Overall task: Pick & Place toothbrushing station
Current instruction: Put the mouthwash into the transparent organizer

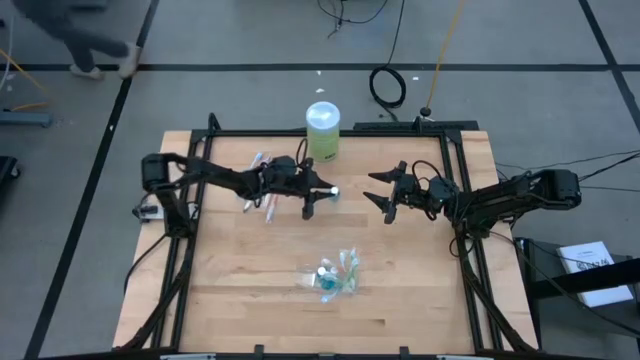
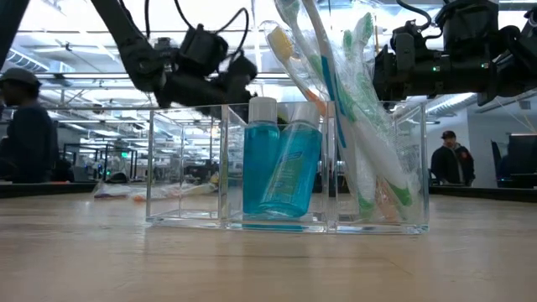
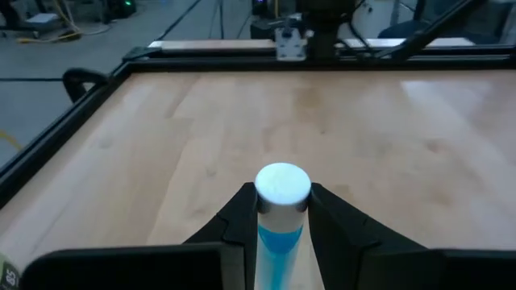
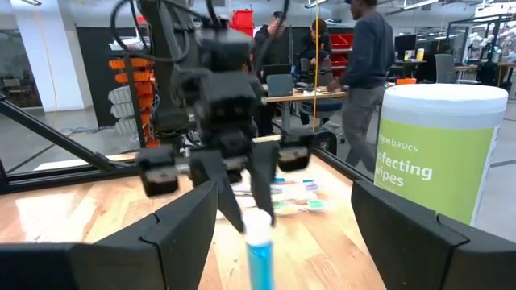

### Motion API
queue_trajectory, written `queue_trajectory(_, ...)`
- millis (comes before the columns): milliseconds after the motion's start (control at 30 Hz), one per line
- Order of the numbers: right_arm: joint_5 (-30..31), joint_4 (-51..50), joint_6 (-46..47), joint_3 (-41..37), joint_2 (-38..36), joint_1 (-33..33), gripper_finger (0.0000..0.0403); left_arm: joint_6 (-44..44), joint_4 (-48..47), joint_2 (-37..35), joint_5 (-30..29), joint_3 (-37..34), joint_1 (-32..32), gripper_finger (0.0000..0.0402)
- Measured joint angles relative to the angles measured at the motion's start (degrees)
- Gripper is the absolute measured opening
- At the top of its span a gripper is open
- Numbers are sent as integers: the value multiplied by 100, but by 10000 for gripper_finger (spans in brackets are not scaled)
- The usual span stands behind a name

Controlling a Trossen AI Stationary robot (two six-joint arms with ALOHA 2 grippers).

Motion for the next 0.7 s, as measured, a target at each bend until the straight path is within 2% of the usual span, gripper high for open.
queue_trajectory(333, 0, 46, -2, 3, -1, -3, 279, -1, -1221, -1485, -7, 0, -615, 84)
queue_trajectory(533, 0, 92, 0, 4, -1, -3, 279, -124, -1857, -2242, -15, 0, -1312, 84)
queue_trajectory(700, 0, 169, 11, 4, -1, -3, 279, -393, -2306, -2609, -373, 0, -2007, 84)
